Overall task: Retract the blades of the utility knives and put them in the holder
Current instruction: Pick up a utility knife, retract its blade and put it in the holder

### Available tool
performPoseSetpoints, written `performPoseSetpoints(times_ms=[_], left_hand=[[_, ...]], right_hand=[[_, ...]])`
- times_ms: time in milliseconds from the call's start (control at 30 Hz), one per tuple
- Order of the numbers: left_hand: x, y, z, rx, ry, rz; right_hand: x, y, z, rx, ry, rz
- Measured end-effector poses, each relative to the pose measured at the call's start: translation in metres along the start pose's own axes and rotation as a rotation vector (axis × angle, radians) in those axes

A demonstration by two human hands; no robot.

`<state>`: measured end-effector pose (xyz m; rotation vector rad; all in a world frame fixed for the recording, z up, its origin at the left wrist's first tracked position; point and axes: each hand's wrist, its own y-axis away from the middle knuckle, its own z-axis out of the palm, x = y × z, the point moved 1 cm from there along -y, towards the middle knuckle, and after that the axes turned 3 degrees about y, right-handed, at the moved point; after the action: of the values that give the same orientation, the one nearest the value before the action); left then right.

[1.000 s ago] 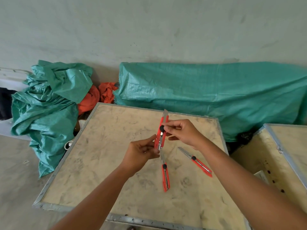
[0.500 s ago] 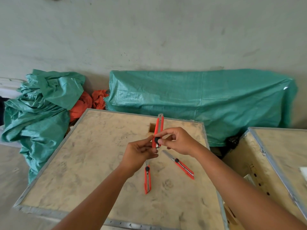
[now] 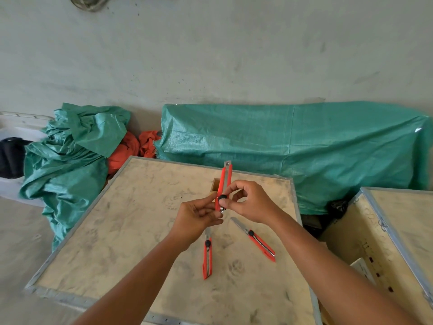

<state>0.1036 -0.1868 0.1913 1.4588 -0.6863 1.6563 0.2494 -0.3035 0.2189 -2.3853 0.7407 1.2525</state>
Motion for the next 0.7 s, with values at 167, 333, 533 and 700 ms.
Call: performPoseSetpoints(times_ms=[167,333,533,700], left_hand=[[0.002,-0.019,-0.012,-0.008,-0.012,-0.004],[-0.008,-0.042,-0.023,-0.016,-0.042,-0.030],[-0.026,-0.086,-0.036,-0.072,-0.158,-0.091],[-0.037,-0.142,-0.038,-0.104,-0.359,-0.113]], right_hand=[[0.003,-0.017,0.005,-0.011,-0.046,-0.019],[0.015,-0.036,0.019,0.059,-0.036,0.029],[0.048,-0.074,0.023,0.162,-0.212,0.188],[0.086,-0.115,0.021,0.223,-0.104,0.230]])
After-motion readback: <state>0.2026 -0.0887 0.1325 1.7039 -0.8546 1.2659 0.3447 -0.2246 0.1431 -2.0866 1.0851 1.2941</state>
